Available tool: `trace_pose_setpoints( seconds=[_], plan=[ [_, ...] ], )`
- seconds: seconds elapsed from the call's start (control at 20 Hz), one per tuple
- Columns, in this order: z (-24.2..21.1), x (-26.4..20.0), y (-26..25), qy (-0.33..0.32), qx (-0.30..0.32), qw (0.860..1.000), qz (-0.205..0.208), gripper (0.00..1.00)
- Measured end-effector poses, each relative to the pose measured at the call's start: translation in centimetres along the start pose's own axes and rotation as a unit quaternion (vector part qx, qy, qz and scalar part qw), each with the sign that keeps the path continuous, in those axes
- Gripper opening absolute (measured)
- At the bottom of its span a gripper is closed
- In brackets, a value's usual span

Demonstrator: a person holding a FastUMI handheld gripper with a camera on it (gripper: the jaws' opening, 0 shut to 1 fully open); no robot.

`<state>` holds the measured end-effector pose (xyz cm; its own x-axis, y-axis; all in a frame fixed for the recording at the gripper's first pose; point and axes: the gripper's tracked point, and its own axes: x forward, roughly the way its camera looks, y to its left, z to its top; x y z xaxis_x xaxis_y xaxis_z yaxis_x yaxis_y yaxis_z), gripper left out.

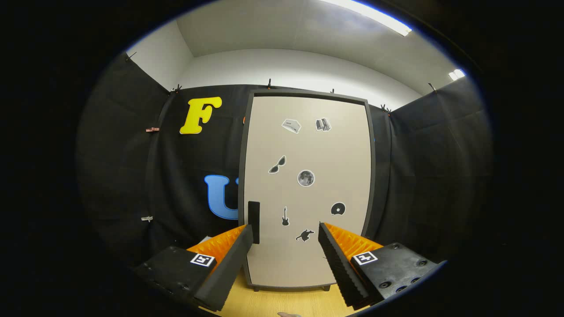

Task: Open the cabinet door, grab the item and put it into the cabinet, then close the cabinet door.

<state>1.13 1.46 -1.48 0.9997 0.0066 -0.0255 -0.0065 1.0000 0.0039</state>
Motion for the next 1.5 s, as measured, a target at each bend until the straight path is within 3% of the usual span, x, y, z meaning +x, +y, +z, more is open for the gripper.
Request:
trace_pose_setpoints(
  seconds=[0.65, 1.5],
  plan=[
    [-2.7, 6.1, 5.4, 0.022, 0.019, 0.999, 0.028, 0.98],
    [-7.0, 16.8, 7.1, 0.032, 0.015, 0.999, 0.012, 0.96]
  ],
)
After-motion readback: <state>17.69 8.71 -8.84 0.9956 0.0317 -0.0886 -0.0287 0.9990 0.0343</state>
